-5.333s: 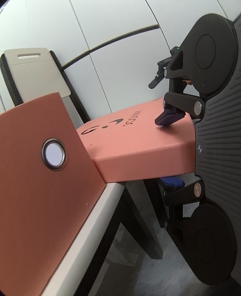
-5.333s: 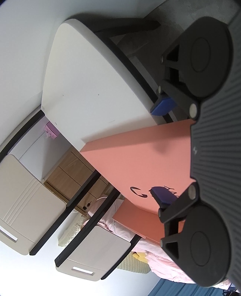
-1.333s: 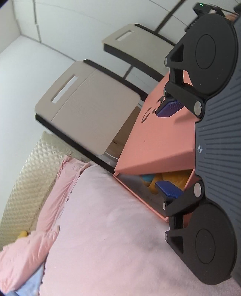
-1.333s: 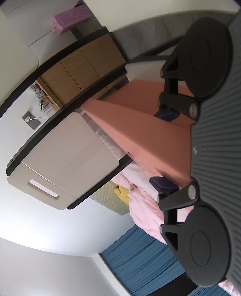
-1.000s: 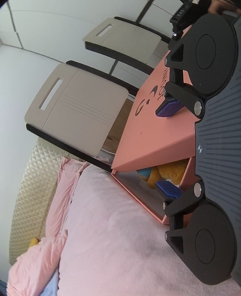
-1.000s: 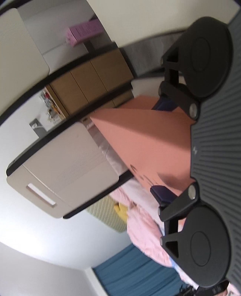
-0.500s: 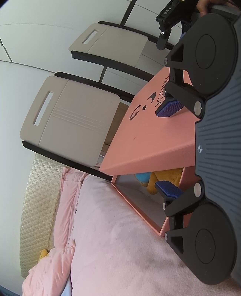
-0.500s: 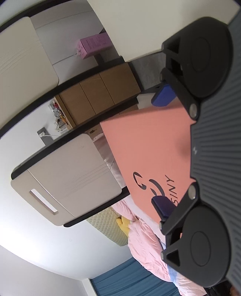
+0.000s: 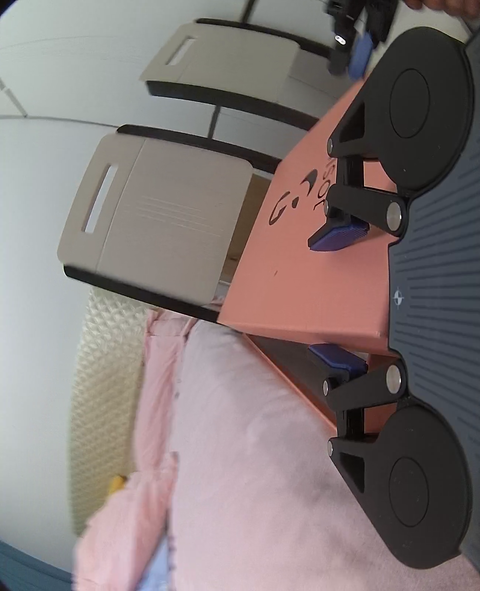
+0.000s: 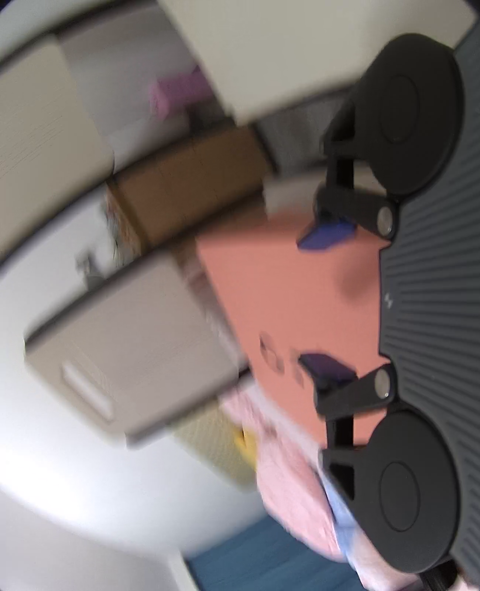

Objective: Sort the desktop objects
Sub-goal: 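Lower the lid with both grippers onto the box rim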

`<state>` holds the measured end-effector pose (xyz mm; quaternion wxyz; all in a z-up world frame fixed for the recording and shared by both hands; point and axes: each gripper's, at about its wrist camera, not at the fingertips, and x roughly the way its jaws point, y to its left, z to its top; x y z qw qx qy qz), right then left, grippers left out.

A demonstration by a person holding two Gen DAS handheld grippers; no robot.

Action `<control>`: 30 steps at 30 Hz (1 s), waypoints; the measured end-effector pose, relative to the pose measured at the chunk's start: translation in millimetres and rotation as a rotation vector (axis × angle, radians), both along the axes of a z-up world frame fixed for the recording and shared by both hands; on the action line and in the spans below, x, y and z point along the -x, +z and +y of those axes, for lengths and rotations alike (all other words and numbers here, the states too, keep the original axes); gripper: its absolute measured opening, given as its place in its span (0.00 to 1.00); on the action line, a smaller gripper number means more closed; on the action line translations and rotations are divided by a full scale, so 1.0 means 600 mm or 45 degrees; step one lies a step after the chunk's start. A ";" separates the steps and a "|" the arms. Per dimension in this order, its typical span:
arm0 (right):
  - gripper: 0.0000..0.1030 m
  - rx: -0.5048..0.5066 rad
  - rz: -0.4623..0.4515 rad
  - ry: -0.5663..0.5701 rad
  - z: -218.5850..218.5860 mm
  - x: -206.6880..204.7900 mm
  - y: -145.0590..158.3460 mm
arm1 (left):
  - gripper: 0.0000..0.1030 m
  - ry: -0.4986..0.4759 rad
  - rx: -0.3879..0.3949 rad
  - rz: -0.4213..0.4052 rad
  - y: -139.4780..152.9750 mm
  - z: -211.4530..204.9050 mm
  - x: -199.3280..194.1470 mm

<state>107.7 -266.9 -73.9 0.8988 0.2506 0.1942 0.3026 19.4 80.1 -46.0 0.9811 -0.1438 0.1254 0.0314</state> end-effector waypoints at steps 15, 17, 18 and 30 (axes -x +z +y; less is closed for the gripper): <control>0.67 0.216 -0.169 -0.259 -0.006 0.005 0.031 | 0.61 0.047 -0.045 -0.012 0.005 0.002 0.003; 0.68 0.220 -0.091 -0.272 -0.028 -0.006 0.012 | 0.61 0.039 -0.049 -0.010 0.006 0.000 0.003; 0.69 0.218 -0.060 -0.271 -0.036 -0.010 0.004 | 0.61 0.039 -0.050 -0.009 0.006 0.000 0.003; 0.73 -0.033 0.181 -0.068 -0.038 -0.024 -0.045 | 0.61 0.035 -0.057 -0.006 0.005 -0.002 0.006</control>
